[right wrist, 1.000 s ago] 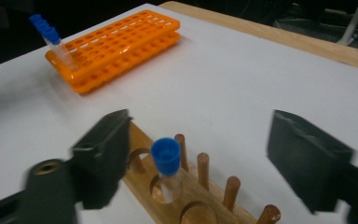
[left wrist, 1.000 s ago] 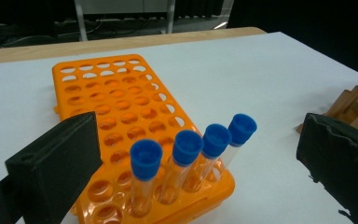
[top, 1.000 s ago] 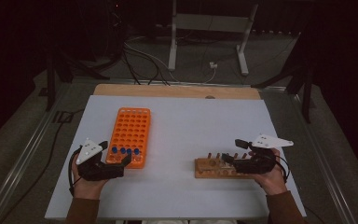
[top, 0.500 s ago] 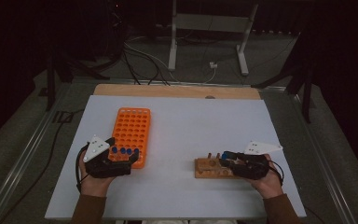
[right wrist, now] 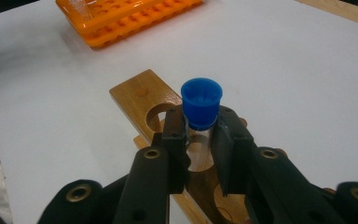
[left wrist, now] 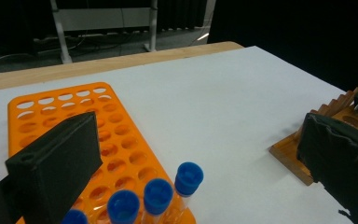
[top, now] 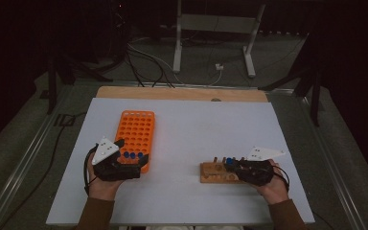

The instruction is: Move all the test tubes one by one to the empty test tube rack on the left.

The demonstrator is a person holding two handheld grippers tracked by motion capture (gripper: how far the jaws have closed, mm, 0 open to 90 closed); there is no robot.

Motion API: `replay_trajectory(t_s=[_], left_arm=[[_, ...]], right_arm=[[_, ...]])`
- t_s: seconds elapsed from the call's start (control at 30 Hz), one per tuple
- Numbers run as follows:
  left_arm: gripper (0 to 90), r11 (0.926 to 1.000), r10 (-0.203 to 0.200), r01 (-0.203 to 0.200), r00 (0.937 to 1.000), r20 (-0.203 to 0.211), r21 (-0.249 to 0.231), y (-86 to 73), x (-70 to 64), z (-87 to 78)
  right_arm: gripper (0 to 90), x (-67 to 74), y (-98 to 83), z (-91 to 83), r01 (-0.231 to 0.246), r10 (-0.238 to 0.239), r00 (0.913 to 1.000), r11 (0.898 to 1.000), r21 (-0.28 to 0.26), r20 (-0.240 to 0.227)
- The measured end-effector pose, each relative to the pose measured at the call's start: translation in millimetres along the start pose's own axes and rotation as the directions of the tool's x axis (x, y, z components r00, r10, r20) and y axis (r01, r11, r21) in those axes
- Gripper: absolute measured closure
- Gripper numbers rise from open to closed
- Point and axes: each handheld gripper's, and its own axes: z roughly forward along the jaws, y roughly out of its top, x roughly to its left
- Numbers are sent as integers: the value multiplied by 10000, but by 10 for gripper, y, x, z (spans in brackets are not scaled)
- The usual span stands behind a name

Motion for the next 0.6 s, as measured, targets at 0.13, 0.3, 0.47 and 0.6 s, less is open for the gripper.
replay_trajectory(t_s=[0.13, 0.3, 0.47, 0.6], left_arm=[[8, 10000, 21, -21, 10000, 85, -24, 13, -23, 21], [8, 10000, 72, -72, 9998, 187, -20, 32, -56, 46], [8, 9999, 108, -108, 9995, 288, -13, 47, -90, 83], [8, 9999, 140, -141, 9990, 428, 18, 62, -137, 133]], right_arm=[[765, -6, -2, -2, -36, 36, 10000, 10000, -6, -3], [767, -6, 3, -11, -28, 28, 10000, 10000, -23, 38], [766, -11, 29, -59, -9, 10, 10000, 9999, -162, 80], [767, -17, 64, -111, -21, 25, 9999, 9995, -310, 123]])
